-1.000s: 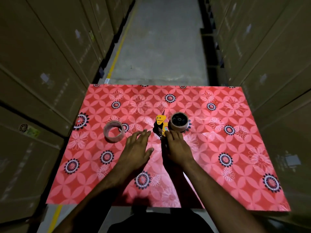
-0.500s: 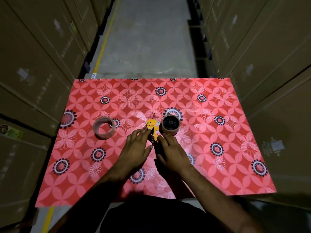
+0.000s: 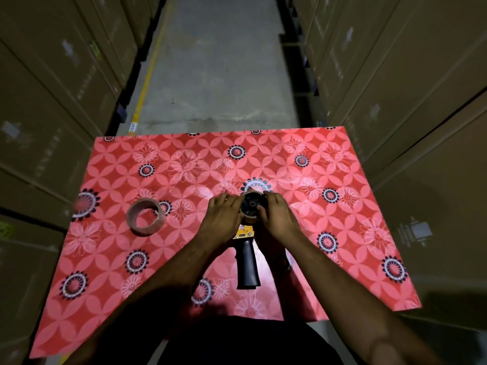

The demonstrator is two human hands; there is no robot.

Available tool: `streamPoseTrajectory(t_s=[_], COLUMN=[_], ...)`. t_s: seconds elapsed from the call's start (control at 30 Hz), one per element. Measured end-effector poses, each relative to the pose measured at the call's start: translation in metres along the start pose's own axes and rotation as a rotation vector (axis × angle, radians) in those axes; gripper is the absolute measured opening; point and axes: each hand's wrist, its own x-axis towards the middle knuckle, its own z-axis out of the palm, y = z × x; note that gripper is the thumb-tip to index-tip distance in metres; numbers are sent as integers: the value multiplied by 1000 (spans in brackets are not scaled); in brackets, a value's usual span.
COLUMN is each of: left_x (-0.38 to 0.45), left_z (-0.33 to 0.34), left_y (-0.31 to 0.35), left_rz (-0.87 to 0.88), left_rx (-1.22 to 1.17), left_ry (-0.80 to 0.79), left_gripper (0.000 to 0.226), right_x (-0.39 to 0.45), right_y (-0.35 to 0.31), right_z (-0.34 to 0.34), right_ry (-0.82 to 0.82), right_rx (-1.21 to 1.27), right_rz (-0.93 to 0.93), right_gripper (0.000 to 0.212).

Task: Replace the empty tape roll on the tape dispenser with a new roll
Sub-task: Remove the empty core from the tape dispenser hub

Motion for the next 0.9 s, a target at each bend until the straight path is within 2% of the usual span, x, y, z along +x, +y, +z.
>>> streamPoseTrajectory(t_s=[0.13, 0.23, 0.47, 0.7, 0.9], left_x=[19, 29, 57, 62, 60], left_z=[1, 1, -2, -5, -4], left_y=[1, 2, 13, 22, 31], left_rz=[-17, -114, -231, -338, -444], left_rx=[-39, -69, 79, 65, -83], left_ry=[-14, -5, -134, -125, -8], left_gripper=[49, 42, 28, 20, 25], right_x=[22, 33, 52, 56, 50], right_y=[1, 2, -3, -13, -15], right_z=[-3, -2, -1, 3, 0], right_ry=[-73, -142, -221, -177, -69], right_rx=[21, 2, -31, -50, -27], right_rz=[58, 121, 260, 341, 354], right_gripper=[31, 31, 22, 21, 26])
